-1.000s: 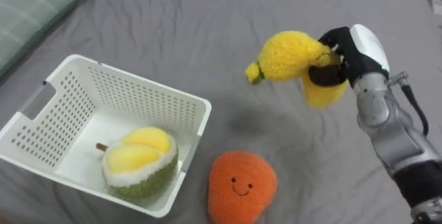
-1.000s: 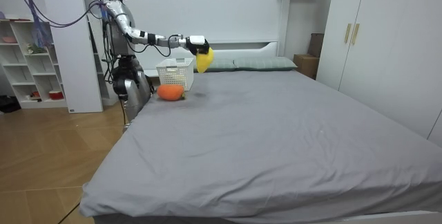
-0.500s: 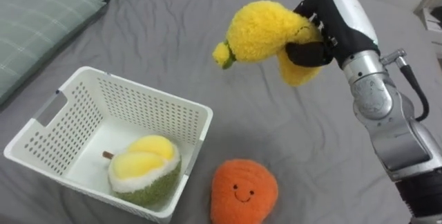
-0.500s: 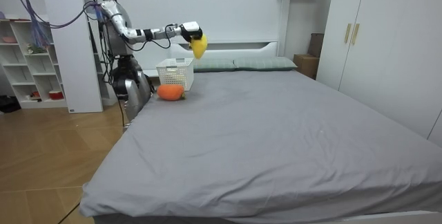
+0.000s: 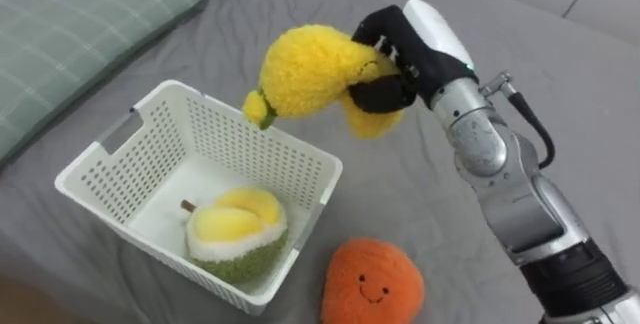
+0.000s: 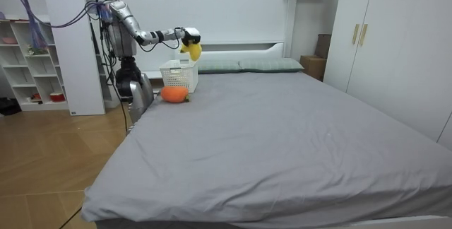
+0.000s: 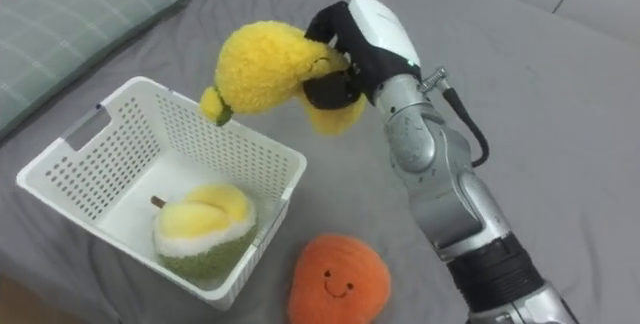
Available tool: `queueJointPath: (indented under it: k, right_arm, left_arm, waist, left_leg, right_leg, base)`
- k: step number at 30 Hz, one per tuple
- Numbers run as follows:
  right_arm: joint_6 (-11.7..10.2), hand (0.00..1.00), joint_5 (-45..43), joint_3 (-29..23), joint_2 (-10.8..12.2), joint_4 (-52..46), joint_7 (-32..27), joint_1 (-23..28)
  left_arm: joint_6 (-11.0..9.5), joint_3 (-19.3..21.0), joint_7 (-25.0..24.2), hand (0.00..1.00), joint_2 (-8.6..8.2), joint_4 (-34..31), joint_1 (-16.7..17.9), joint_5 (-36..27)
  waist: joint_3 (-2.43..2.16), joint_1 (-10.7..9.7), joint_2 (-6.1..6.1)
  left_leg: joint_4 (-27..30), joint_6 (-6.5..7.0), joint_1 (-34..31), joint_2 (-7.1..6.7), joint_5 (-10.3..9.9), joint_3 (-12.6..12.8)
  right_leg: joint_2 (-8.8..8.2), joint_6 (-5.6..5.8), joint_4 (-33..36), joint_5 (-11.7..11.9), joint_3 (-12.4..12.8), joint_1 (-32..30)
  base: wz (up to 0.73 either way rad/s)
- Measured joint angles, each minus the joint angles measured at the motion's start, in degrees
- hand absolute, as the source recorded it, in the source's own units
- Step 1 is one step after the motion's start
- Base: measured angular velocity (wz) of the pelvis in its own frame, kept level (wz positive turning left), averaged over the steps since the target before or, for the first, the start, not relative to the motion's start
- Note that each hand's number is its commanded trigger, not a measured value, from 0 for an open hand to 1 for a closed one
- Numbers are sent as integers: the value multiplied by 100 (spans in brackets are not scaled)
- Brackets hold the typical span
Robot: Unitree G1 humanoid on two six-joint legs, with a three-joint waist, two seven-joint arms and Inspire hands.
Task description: Collect toys from the bed
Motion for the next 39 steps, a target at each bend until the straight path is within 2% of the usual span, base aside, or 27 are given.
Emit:
queueJointPath:
  k: [5, 7, 10, 11, 13, 14, 15, 16, 17, 18, 21, 24, 27, 30, 39]
  right_arm:
    - [42, 100, -13, 291, 93, 55, 154, -141]
    - [68, 100, -14, 303, 231, 150, 164, -145]
    - [106, 100, -9, 352, 357, 230, 164, -145]
    - [106, 82, -9, 357, 404, 248, 164, -145]
    - [108, 76, -5, 436, 487, 264, 166, -145]
    - [111, 66, -5, 453, 490, 265, 171, -145]
    - [131, 62, -3, 472, 518, 265, 182, -145]
    - [185, 26, -3, 507, 575, 271, 200, -153]
    - [190, 7, -3, 527, 608, 279, 218, -155]
    - [192, 0, -7, 571, 659, 298, 285, -157]
    - [191, 0, -6, 642, 772, 350, 428, -158]
    - [157, 0, 16, 655, 849, 425, 506, -166]
    - [156, 0, 14, 655, 853, 614, 517, -179]
    - [162, 0, 13, 654, 836, 626, 513, -179]
    - [112, 0, 41, 654, 824, 809, 334, -180]
  left_arm:
    - [33, 7, 21, 0, -5, 128, -68, -6]
    - [102, 62, 24, 0, 4, 197, -111, 5]
    - [166, 65, 28, 0, 5, 190, -163, 41]
    - [172, 65, 29, 0, 6, 185, -167, 79]
    - [234, 62, 23, 0, -3, 160, -199, 116]
    - [243, 62, 22, 0, -6, 150, -208, 119]
    - [253, 69, 20, 0, -6, 100, -223, 120]
    - [257, 75, 19, 0, 2, 104, -263, 119]
    - [257, 80, 18, 0, 3, 104, -282, 118]
    - [256, 122, 9, 0, -13, 114, -325, 118]
    - [239, 123, 9, 0, -38, 199, -423, 118]
    - [236, 130, 11, 0, -38, 238, -416, 114]
    - [236, 140, 15, 0, -32, 233, -403, 123]
    - [240, 144, 16, 0, -22, 229, -403, 123]
    - [239, 127, 30, 0, 0, 219, -417, 231]
  waist:
    - [21, 226, -68]
    - [33, 339, -104]
    - [38, 384, -157]
    - [37, 392, -166]
    - [35, 453, -177]
    - [35, 477, -176]
    - [32, 546, -181]
    - [32, 613, -181]
    - [32, 646, -180]
    - [34, 717, -178]
    - [38, 849, -173]
    - [56, 855, -172]
    - [59, 851, -201]
    - [38, 835, -238]
    - [54, 783, -219]
  left_leg:
    - [28, 3, -40, -36, 1, -107]
    - [41, 7, -56, -48, 1, -128]
    - [116, 10, -153, -66, -2, -205]
    - [123, 10, -172, -67, -2, -212]
    - [169, 9, -249, -74, -2, -244]
    - [177, 9, -259, -76, -2, -252]
    - [190, 9, -280, -77, -2, -268]
    - [192, 7, -278, -76, -1, -277]
    - [195, 7, -274, -76, -1, -277]
    - [196, 6, -268, -76, 0, -278]
    - [203, 7, -268, -83, 1, -293]
    - [207, 6, -292, -89, 1, -332]
    - [203, 4, -297, -89, 0, -339]
    - [204, 5, -294, -89, 0, -336]
    - [207, 2, -294, -90, 5, -331]
  right_leg:
    - [-24, 2, -6, -1, -159, 8]
    - [-36, 4, -7, -2, -195, 4]
    - [-39, 5, -7, -3, -218, -30]
    - [-38, 5, -4, -3, -218, -42]
    - [-39, 5, -1, -3, -258, -84]
    - [-40, 5, -1, -3, -280, -88]
    - [-40, 5, -2, -3, -284, -94]
    - [-38, 5, -3, -3, -286, -91]
    - [-37, 5, -6, -3, -286, -88]
    - [-35, 5, -13, -3, -284, -81]
    - [-39, 5, -13, -3, -295, -73]
    - [-41, 5, -14, -3, -303, -73]
    - [-41, 5, -12, -3, -302, -77]
    - [-41, 5, -8, -3, -304, -76]
    - [-38, 5, -11, -3, -309, -64]
  base:
    - [10]
    - [4]
    - [13]
    - [12]
    - [8]
    - [7]
    - [7]
    - [5]
    - [0]
    - [0]
    - [2]
    - [6]
    - [2]
    - [0]
    - [0]
